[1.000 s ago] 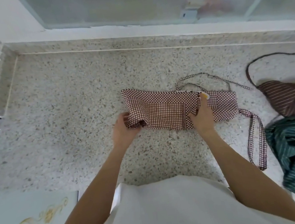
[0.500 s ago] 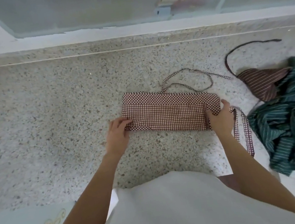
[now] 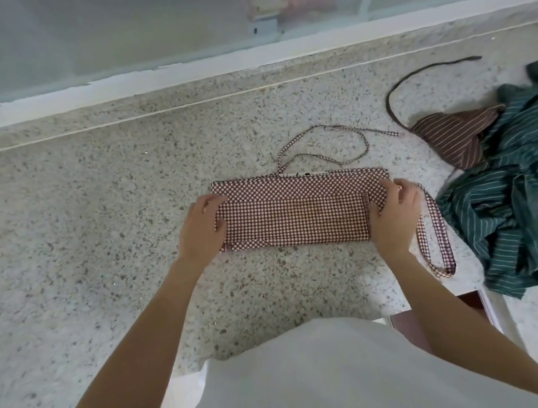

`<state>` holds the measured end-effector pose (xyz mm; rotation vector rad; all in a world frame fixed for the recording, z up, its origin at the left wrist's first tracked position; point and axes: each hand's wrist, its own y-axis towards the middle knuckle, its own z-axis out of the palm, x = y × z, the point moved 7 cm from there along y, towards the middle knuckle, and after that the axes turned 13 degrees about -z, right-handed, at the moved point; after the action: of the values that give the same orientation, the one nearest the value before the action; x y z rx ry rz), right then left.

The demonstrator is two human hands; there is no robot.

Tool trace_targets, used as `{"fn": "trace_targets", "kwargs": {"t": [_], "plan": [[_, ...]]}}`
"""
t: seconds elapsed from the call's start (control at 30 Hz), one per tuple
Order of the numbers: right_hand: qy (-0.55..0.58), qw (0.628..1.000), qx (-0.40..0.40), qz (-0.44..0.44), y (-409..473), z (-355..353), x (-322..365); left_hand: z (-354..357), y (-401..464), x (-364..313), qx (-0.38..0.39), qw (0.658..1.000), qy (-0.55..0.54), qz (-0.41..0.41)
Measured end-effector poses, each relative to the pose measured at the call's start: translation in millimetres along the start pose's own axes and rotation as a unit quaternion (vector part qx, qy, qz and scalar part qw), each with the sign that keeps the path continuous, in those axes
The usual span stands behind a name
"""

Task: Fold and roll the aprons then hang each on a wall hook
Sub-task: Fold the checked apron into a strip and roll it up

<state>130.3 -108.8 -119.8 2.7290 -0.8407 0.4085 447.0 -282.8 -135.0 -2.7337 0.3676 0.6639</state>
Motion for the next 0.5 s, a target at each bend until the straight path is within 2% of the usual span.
{"fn": "trace_targets", "kwargs": {"t": [0.07,0.13,0.2,0.37,0.43,0.5], "plan": [[0.0,0.995,0.025,-0.1,-6,7,25,0,22,-10,0.017,1.0,0.001,0.018],[-0.008,0.975,0.096,-0.199,-22,24,52,6,41,-13,0.052,0.998,0.02,0.031],[-0.039,0.953,0.16,-0.255,-39,40,69,8,51,-11,0.064,0.996,0.045,0.032],[-0.094,0.951,0.22,-0.194,-42,51,60,-3,39,9,0.052,0.998,0.042,-0.009],[-0.13,0.949,0.224,-0.18,-31,49,51,0,17,10,0.092,0.995,0.016,-0.026],[-0.142,0.953,0.228,-0.14,-16,46,39,15,-15,-3,0.166,0.986,0.003,0.011]]}}
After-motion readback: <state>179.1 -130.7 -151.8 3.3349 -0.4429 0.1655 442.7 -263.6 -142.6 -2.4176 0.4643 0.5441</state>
